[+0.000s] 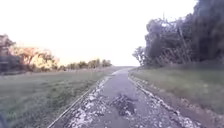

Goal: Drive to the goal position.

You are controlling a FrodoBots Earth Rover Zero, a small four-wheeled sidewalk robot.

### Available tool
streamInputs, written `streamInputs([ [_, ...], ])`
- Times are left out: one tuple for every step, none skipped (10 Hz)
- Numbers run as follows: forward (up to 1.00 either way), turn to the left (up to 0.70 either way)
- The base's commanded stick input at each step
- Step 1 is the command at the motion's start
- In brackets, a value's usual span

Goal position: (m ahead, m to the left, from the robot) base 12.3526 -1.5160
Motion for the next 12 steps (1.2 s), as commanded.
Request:
streamInputs([
  [0.61,0.00],
  [0.61,0.00],
  [0.61,0.00],
  [0.61,0.00],
  [0.61,0.00],
  [0.60,0.00],
  [0.60,0.00],
  [0.60,0.00],
  [0.59,0.00],
  [0.58,0.00],
  [0.58,0.00],
  [0.58,0.00],
])
